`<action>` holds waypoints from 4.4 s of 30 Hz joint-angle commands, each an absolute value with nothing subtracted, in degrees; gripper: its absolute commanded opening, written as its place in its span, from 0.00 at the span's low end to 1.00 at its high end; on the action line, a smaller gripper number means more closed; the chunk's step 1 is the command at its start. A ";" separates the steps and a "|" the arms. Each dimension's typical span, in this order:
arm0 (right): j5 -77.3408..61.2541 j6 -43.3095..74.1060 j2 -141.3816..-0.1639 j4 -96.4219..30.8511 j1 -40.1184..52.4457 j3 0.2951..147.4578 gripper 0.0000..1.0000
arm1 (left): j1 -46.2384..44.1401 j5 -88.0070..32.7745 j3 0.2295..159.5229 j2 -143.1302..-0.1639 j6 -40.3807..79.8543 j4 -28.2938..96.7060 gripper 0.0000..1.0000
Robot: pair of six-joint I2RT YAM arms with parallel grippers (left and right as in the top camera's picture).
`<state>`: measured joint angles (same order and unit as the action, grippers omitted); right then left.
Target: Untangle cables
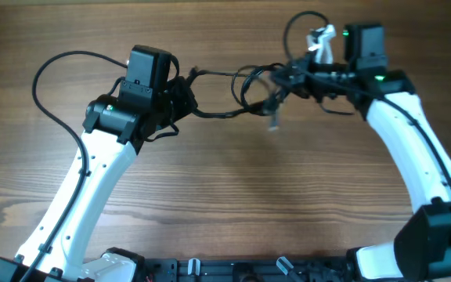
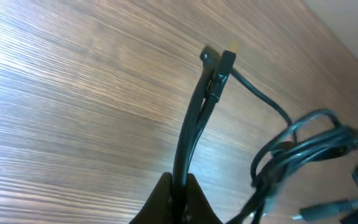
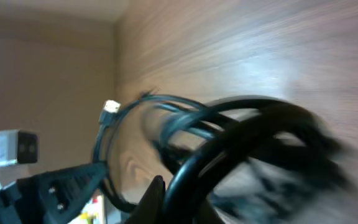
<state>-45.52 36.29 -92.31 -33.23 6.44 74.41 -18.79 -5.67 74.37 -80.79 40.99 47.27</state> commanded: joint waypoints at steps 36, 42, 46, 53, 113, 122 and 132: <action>-23.44 9.02 -90.96 -54.50 1.63 74.56 0.04 | -18.85 -26.09 75.00 -96.57 15.46 47.11 0.29; -23.42 8.93 -90.96 -54.41 1.63 74.56 0.04 | -19.79 -27.64 75.00 -96.62 15.20 38.54 0.43; -22.96 8.75 -90.96 -54.46 1.63 74.54 0.04 | -23.90 -27.59 75.00 -97.78 13.72 32.99 0.50; -22.96 8.75 -90.96 -54.41 1.63 74.54 0.04 | -28.86 -27.46 75.00 -105.82 15.51 30.22 0.51; -31.99 9.21 -90.96 -51.03 1.65 74.56 0.34 | -36.29 -20.51 75.02 -114.02 22.09 12.45 0.04; -32.03 9.19 -90.96 -49.06 2.55 74.56 0.39 | -35.38 -23.51 75.02 -94.96 19.73 15.53 0.04; -28.80 13.39 -91.00 -48.66 2.83 74.56 0.38 | -32.32 -19.59 75.02 -87.92 26.24 17.23 0.04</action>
